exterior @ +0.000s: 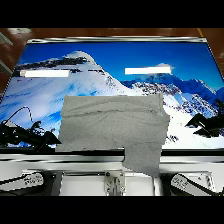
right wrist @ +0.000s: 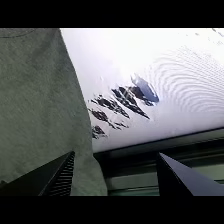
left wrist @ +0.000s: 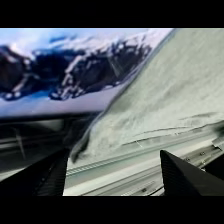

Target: Fold the shirts.

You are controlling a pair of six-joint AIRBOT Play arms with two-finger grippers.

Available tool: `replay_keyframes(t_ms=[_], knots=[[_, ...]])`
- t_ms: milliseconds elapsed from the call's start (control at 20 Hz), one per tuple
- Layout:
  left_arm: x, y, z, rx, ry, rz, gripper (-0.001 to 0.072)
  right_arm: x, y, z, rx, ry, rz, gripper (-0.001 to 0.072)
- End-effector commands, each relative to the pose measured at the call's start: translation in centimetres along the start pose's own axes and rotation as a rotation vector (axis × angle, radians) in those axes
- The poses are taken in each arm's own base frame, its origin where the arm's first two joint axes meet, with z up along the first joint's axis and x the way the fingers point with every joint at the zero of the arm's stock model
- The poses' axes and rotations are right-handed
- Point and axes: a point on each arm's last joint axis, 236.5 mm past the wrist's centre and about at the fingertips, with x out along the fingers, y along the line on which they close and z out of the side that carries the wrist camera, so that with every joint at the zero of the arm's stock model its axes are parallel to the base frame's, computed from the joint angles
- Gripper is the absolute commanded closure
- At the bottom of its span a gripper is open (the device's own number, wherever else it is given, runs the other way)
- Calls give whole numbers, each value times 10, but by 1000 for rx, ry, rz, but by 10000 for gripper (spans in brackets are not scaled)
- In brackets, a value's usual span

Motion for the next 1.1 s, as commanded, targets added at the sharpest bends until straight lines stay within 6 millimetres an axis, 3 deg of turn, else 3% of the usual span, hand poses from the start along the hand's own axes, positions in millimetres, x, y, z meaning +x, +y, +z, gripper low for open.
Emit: replay_keyframes(t_ms=[0,100,250,400,450,600,850,1050], knots=[[9,-3,5,5,-7,-10,49,0,1,1,3,-5,5,77],[14,-9,10,14,-24,-1,180,0,0,0,2,-3,1,77],[23,-15,6,28,8,10,294,0,-9,-5,-5,21,-37,77],[29,-19,0,48,44,17,614,14,-12,-24,3,88,-32,77],[29,-20,-1,51,51,15,669,25,-9,-39,-2,136,-3,77],[28,-22,-5,63,65,9,669,55,9,-79,-47,236,116,78],[27,-21,-3,73,52,13,669,84,17,-108,-10,221,164,80],[27,-22,-3,73,54,12,669,111,33,-129,-79,258,169,80]])
